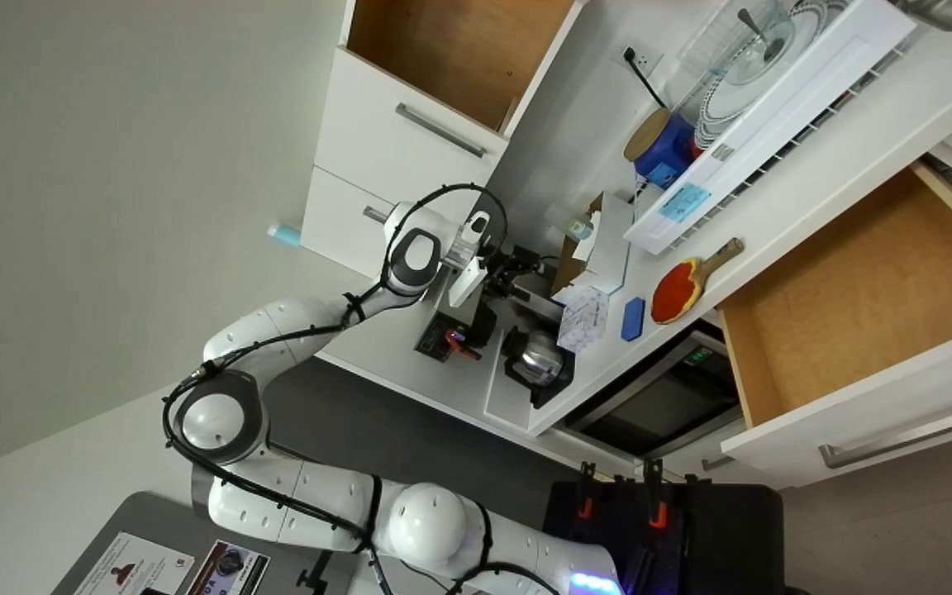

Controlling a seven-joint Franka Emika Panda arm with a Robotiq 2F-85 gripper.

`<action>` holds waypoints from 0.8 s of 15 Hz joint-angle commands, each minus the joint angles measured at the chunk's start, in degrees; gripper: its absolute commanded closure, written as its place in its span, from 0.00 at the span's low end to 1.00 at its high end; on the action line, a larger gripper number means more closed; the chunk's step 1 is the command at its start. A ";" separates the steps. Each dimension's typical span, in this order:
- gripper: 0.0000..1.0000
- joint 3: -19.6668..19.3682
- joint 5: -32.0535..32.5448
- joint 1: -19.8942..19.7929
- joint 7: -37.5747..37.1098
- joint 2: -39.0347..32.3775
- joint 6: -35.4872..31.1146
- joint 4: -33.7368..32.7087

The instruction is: Pick up the eraser and move it slightly forward

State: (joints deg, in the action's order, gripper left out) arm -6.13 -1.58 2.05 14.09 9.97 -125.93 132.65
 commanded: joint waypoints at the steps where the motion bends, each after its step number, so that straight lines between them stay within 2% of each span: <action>1: 0.00 1.03 -0.13 -1.22 0.14 -0.03 0.14 -0.10; 3: 0.00 1.02 -0.11 -1.31 0.13 0.11 0.14 -0.10; 7: 0.00 2.20 1.59 -1.04 -1.77 -5.21 -3.92 -0.78; 12: 0.00 3.53 2.62 -1.05 -2.61 -15.21 -14.49 -2.03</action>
State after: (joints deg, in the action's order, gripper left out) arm -3.98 -0.06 1.71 12.86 0.64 -135.52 132.59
